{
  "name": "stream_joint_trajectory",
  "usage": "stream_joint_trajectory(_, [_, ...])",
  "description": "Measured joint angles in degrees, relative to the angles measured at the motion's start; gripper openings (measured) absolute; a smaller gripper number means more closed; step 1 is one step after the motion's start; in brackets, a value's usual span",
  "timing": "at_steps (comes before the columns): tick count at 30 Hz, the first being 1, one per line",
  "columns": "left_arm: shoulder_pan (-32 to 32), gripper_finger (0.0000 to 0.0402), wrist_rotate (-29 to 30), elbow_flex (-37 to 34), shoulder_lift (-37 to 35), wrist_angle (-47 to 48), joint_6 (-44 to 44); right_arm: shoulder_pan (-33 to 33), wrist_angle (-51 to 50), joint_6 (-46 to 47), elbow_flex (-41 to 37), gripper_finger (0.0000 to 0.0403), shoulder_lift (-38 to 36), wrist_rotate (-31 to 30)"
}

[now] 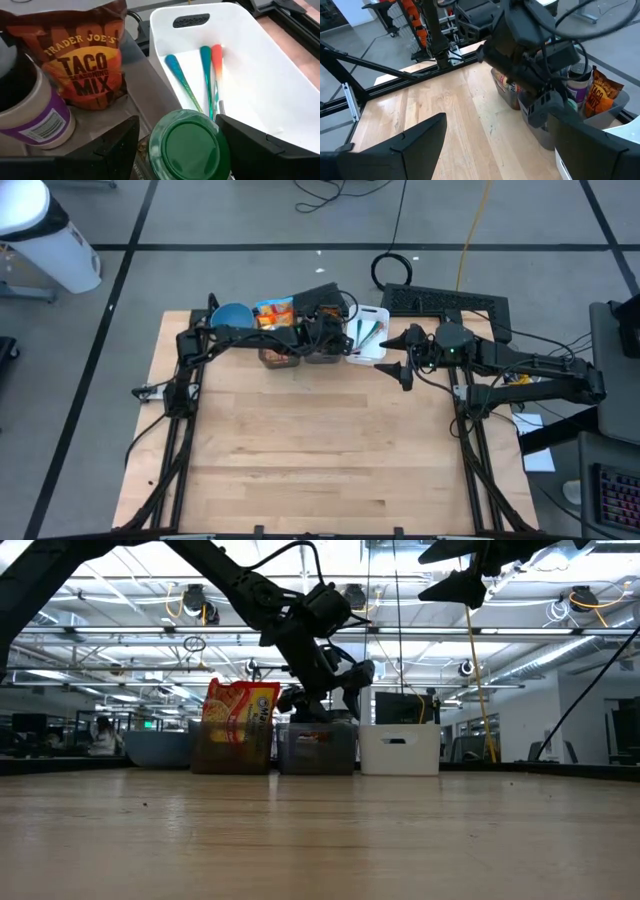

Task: Pick & Place Food Item
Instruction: Put the green seasoning bottle into the right black bin, then return to Home Position

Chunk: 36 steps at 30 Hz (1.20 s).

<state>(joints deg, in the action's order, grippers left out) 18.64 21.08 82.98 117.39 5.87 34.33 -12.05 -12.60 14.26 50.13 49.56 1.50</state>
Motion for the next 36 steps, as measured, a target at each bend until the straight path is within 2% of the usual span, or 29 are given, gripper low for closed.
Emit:
stream_joint_trajectory(12, [1.78,0.0271,-0.62,0.02,-3.33,0.40,-4.38,0.00,0.09,-0.13,0.00,0.0338,0.02,0.02])
stream_joint_trajectory(19, [2.50,0.0271,-11.18,0.02,-4.28,0.89,-5.15,0.00,0.11,-0.15,0.00,0.0338,0.02,0.02])
stream_joint_trajectory(22, [3.05,0.0265,-13.58,0.02,-7.76,0.64,-5.85,0.00,0.36,-0.15,0.00,0.0338,0.04,0.06])
stream_joint_trajectory(26, [3.56,0.0221,-14.06,0.02,-14.75,0.43,-7.46,-0.02,1.24,-0.41,0.00,0.0331,0.02,0.07])
stream_joint_trajectory(29, [3.58,0.0170,-14.67,0.02,-20.53,0.37,-10.14,-0.02,1.81,-1.52,0.00,0.0306,-0.12,0.04])
stream_joint_trajectory(32, [3.21,0.0115,-16.54,0.07,-26.10,0.99,-11.90,-0.02,2.66,-3.22,0.00,0.0261,-1.21,0.00])
stream_joint_trajectory(36, [2.23,0.0041,-18.63,0.07,-32.29,3.20,-13.90,-0.18,4.09,-5.47,0.00,0.0177,-4.14,-0.15])
